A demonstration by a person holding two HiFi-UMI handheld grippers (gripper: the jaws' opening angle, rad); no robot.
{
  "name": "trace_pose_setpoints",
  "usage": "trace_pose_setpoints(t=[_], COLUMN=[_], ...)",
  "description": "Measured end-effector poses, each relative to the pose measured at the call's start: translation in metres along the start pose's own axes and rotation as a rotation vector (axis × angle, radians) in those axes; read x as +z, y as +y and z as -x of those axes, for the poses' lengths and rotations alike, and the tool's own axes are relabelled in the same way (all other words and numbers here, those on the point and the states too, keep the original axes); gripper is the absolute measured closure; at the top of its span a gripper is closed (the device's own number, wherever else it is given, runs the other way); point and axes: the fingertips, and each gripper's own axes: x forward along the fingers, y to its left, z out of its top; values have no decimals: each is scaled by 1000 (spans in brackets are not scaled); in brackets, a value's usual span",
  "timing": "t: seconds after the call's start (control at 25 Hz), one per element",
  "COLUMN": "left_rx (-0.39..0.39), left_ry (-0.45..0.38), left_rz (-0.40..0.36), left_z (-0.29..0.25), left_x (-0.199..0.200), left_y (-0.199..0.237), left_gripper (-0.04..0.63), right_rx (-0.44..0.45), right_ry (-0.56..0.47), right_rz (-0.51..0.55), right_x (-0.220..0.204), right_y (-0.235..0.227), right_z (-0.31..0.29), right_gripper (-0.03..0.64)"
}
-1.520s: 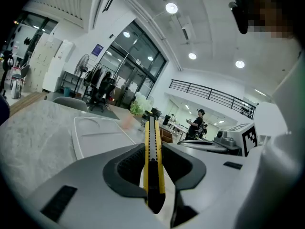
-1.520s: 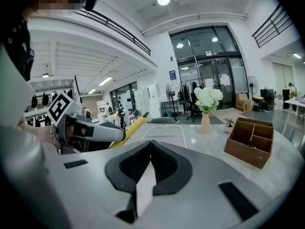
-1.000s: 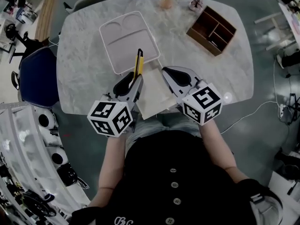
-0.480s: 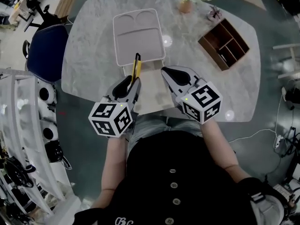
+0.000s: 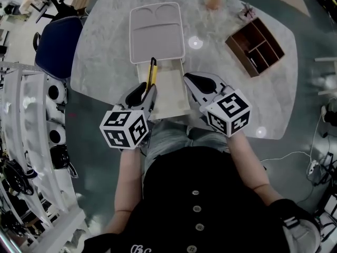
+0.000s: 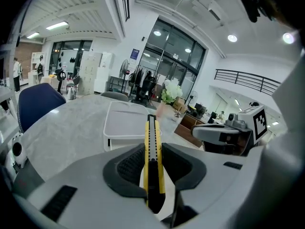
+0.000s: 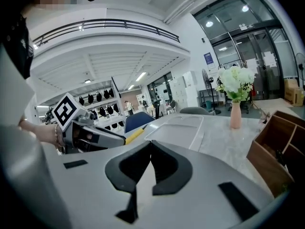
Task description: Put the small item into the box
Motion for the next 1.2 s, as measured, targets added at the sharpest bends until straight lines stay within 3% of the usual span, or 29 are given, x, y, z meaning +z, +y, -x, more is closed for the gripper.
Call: trace_pose_setpoints(t=[0.36, 0.72, 1.2], left_rx=[16, -2, -30], left_ry=[81, 184, 254], left_rz=[-2, -54, -110], left_z=[-10, -32, -57], left_x=[-21, -38, -48], left_y=[-3, 4, 0], left_gripper=[472, 472, 472], right_rx=[-12, -52, -93], right_ry=[1, 11, 22], right_rz=[-4, -48, -93], right_x=[-5, -17, -32], right_y=[-2, -12, -17], right_z=[13, 14, 14], right_gripper=[612, 612, 612])
